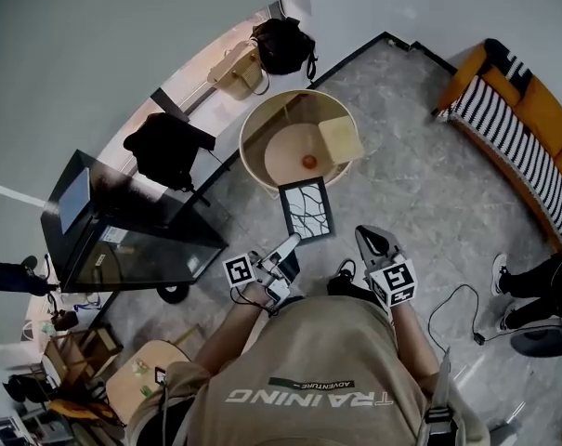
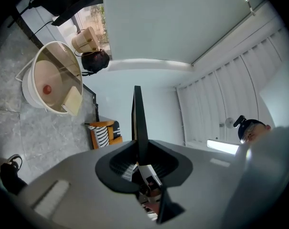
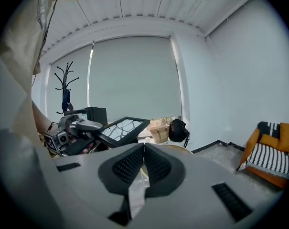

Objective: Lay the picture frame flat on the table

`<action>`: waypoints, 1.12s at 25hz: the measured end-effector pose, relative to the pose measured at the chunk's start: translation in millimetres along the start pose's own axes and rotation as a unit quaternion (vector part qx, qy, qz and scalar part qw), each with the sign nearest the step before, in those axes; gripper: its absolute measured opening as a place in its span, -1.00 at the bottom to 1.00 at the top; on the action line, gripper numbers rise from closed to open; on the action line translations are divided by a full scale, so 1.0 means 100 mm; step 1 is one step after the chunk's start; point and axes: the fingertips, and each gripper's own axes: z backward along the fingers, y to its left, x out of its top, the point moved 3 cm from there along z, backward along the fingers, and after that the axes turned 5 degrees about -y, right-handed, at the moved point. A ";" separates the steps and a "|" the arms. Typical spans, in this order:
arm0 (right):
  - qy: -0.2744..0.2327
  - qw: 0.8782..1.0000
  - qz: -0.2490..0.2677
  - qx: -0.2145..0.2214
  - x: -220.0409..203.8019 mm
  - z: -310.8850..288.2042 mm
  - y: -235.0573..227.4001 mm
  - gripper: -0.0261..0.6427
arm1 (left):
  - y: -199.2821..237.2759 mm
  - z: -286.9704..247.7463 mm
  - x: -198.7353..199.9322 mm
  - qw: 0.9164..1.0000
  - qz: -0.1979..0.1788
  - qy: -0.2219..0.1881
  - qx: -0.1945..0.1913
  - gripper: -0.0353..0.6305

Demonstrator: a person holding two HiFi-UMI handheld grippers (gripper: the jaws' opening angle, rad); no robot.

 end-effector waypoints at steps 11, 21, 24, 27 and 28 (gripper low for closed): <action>-0.010 0.999 0.006 0.030 0.05 -0.22 -0.87 -0.90 | 0.18 -0.81 0.03 1.000 -0.007 -0.021 -0.002 -0.66; -0.016 1.000 -0.017 0.015 -0.03 -0.31 -1.29 -0.90 | 0.22 -1.28 0.17 1.000 -0.005 -0.007 -0.006 -0.66; -0.009 1.000 -0.025 0.015 -0.06 -0.41 -1.33 -0.90 | 0.26 -1.33 0.28 1.000 -0.007 -0.007 -0.002 -0.66; 0.002 0.999 -0.030 0.016 -0.13 -0.55 -1.30 -0.90 | 0.33 -1.31 0.44 1.000 -0.003 -0.003 0.002 -0.66; 0.005 0.999 -0.028 0.014 -0.11 -0.61 -1.31 -0.90 | 0.36 -1.31 0.52 1.000 -0.004 -0.001 0.002 -0.66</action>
